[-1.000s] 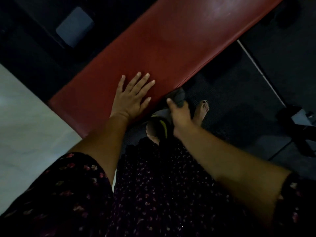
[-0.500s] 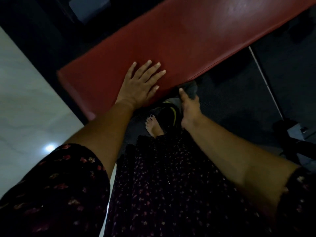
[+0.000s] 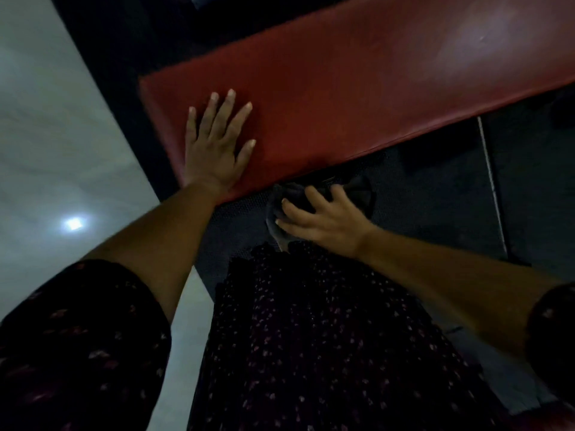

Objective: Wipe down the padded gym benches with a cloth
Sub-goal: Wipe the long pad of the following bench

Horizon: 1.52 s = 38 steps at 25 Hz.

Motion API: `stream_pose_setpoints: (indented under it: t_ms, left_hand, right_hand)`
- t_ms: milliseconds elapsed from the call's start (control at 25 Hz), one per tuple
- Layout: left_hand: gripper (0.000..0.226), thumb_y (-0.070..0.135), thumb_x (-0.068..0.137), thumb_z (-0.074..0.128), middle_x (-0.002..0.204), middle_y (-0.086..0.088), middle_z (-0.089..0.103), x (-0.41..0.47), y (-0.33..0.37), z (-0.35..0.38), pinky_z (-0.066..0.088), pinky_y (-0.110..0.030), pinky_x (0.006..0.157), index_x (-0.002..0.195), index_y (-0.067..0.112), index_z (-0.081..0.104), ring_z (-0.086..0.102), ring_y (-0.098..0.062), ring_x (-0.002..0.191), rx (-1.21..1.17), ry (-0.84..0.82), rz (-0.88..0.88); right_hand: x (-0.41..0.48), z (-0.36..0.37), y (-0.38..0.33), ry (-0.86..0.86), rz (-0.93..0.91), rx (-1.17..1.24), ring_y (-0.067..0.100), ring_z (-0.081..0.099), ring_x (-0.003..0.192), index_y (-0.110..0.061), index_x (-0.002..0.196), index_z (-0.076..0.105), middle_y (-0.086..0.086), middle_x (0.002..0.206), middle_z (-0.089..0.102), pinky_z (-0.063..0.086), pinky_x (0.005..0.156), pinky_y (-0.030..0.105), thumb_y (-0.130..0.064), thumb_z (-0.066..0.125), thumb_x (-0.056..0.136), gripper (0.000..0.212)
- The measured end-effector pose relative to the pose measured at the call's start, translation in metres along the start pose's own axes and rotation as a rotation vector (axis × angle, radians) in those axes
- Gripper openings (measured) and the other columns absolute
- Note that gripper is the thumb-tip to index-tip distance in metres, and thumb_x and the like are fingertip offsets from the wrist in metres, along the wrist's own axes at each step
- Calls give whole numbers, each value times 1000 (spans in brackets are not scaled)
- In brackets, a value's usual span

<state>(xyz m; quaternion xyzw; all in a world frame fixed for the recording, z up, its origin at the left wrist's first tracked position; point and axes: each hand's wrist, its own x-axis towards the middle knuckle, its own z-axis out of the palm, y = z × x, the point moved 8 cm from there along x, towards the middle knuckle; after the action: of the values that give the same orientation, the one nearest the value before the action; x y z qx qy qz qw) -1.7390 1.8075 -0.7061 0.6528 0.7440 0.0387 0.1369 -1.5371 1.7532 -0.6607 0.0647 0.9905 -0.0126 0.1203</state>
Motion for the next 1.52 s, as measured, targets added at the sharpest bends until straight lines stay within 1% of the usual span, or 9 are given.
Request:
stream_pose_setpoints:
  t_ms: [160, 240, 320, 640, 840, 1000, 1160, 1360, 1520]
  left_hand:
    - [62, 58, 102, 25, 166, 0, 4, -7, -7, 0, -4, -51, 120, 157, 32, 10, 0, -23, 152, -12, -58, -128]
    - [63, 59, 102, 24, 166, -1, 6, -7, -6, 1, -4, -51, 120, 157, 32, 11, 1, -24, 152, -27, -62, -103]
    - [65, 61, 101, 23, 166, -1, 7, -7, -8, 1, -3, -49, 121, 157, 31, 13, 2, -24, 152, -51, -78, -98]
    - [73, 67, 96, 20, 166, -3, 1, -33, -39, 2, -9, -48, 120, 157, 29, 6, -1, -22, 152, -92, -135, -92]
    - [77, 70, 94, 19, 165, -2, -9, -32, -41, 4, -14, -48, 117, 157, 32, -2, -12, -21, 151, -141, -225, -102]
    - [76, 68, 95, 19, 163, 0, -19, -31, -45, 2, -14, -49, 119, 155, 34, -11, -19, -20, 150, -139, -313, -102]
    - [77, 67, 96, 24, 162, 2, -24, -27, -42, 2, -15, -49, 118, 154, 35, -15, -22, -20, 149, -135, -370, -124]
    - [79, 67, 96, 28, 160, 3, -28, -24, -45, 3, -15, -50, 117, 152, 37, -19, -25, -19, 148, -134, -432, -140]
    - [77, 65, 97, 26, 160, 3, -30, -24, -44, 3, -16, -50, 117, 152, 36, -20, -26, -19, 147, -136, -428, -124]
  right_hand:
    - [-21, 30, 56, -44, -160, -386, 38, 40, 115, -31, 138, 50, 4, 142, 29, 51, 73, 50, -40, 70, 76, 66]
    - [-9, 18, 49, 21, -182, -380, 37, 46, 110, -27, 129, 57, 4, 135, 40, 51, 70, 46, -28, 49, 90, 40]
    - [18, 14, 17, 40, -290, -426, 35, 51, 110, -26, 130, 57, 1, 135, 48, 50, 72, 45, -23, 28, 90, 49]
    - [17, 15, 11, -207, -484, -476, 38, 37, 126, -24, 151, 29, 2, 154, 26, 44, 83, 50, -43, 57, 86, 73]
    - [34, -8, 18, -65, -474, -354, 38, 47, 110, -26, 139, 49, 3, 139, 43, 43, 70, 46, -42, 57, 84, 58]
    - [101, -16, -64, -229, -605, -403, 41, 39, 123, -14, 147, 36, 7, 151, 27, 46, 80, 51, -47, 48, 92, 66]
    - [99, -2, -66, -214, -416, -452, 36, 41, 118, -12, 148, 30, 5, 146, 30, 46, 75, 48, -32, 40, 94, 58]
    - [61, 13, -16, -131, -489, -390, 35, 40, 108, -24, 131, 59, -1, 136, 45, 42, 67, 45, -45, 65, 80, 56]
    - [106, -3, -67, -135, -509, -340, 36, 41, 116, -23, 142, 44, 2, 148, 35, 45, 70, 47, -41, 57, 86, 60]
